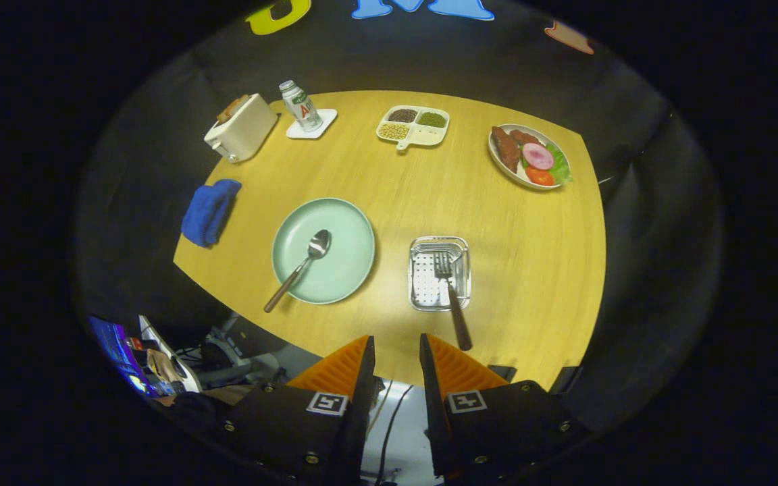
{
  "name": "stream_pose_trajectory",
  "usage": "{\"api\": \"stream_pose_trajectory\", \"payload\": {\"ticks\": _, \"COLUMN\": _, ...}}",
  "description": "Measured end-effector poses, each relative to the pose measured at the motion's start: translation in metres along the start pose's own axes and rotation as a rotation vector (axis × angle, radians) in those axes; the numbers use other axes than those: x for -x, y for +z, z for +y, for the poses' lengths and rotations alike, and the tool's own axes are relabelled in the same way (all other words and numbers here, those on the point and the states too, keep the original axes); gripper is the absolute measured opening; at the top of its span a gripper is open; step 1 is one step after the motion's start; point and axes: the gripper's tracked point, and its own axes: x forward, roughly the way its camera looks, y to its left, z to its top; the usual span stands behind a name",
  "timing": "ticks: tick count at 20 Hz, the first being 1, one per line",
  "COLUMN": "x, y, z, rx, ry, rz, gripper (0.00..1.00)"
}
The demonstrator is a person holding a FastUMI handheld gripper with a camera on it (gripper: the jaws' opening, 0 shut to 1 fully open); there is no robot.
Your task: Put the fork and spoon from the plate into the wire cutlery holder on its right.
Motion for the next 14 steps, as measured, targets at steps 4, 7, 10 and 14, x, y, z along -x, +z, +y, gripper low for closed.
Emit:
{"api": "stream_pose_trajectory", "payload": {"ticks": 4, "x": -0.019, "y": -0.013, "z": 0.042, "rx": -0.041, "ry": 0.084, "rz": 0.016, "gripper": 0.39}}
{"api": "stream_pose_trajectory", "payload": {"ticks": 7, "x": -0.037, "y": -0.021, "z": 0.068, "rx": -0.066, "ry": 0.125, "rz": 0.039, "gripper": 0.39}}
{"api": "stream_pose_trajectory", "payload": {"ticks": 10, "x": -0.050, "y": -0.028, "z": 0.087, "rx": -0.066, "ry": 0.147, "rz": 0.067, "gripper": 0.39}}
{"api": "stream_pose_trajectory", "payload": {"ticks": 14, "x": -0.068, "y": -0.029, "z": 0.108, "rx": -0.064, "ry": 0.163, "rz": 0.082, "gripper": 0.39}}
